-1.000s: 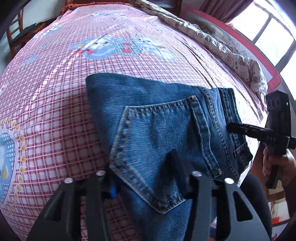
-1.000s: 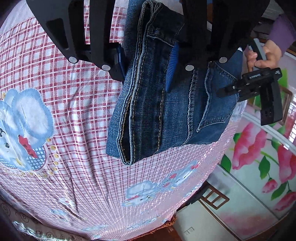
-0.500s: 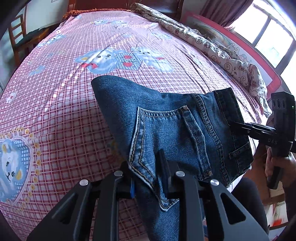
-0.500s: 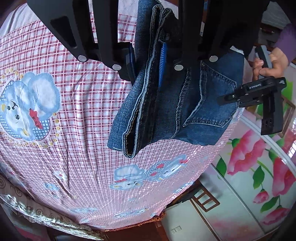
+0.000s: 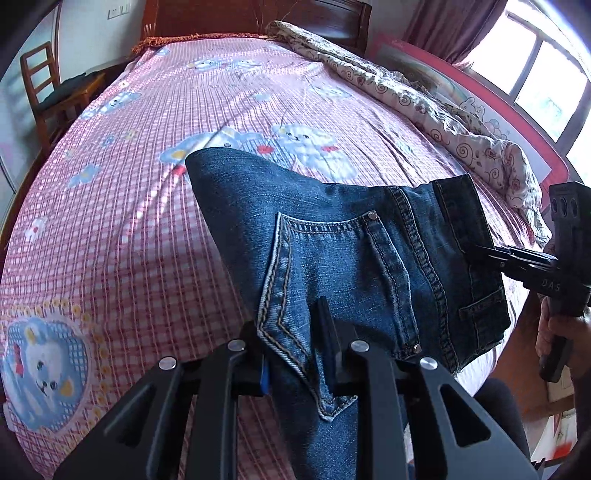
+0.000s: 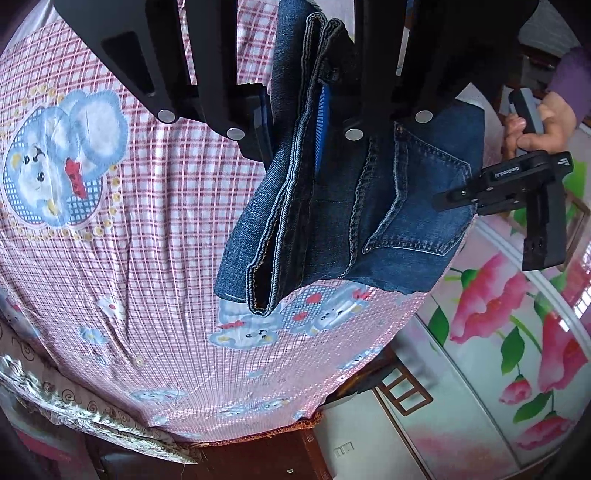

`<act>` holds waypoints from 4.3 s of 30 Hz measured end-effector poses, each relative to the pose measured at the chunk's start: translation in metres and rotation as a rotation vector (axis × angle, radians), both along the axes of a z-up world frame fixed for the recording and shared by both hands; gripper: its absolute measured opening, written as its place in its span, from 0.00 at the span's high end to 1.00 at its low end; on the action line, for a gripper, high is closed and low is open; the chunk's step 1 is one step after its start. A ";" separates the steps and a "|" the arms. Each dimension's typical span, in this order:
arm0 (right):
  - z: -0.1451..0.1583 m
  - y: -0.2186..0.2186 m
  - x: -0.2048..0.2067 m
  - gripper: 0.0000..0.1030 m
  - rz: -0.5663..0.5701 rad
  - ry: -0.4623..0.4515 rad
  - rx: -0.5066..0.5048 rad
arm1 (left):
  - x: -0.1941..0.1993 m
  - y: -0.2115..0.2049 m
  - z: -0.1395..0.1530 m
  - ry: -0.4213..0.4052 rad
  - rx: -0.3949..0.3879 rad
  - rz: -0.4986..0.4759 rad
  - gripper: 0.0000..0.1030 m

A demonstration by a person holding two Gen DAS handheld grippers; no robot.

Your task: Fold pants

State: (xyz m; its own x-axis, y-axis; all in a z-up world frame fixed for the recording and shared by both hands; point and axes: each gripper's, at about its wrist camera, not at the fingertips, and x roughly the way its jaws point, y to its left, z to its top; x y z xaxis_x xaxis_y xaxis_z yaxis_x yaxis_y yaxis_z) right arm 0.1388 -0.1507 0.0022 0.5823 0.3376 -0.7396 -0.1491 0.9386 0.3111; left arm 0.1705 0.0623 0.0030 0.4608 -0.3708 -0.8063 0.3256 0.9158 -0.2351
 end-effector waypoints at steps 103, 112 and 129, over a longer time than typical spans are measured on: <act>-0.002 -0.020 -0.059 0.14 -0.309 0.201 0.690 | -0.052 0.087 0.016 -0.110 -0.140 0.230 0.02; 0.050 0.008 -0.089 0.14 -0.269 -0.010 0.341 | -0.074 0.078 0.052 -0.234 -0.024 0.328 0.02; 0.108 0.032 -0.168 0.04 -0.387 -0.529 -0.261 | -0.132 0.043 0.099 -0.555 0.060 0.200 0.02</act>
State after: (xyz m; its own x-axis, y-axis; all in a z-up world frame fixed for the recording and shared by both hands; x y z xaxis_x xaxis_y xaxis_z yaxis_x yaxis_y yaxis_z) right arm -0.0296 -0.1189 0.1107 0.9287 -0.1162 -0.3522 0.1412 0.9889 0.0460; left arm 0.0382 0.1057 0.1025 0.8758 -0.1944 -0.4418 0.2047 0.9785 -0.0248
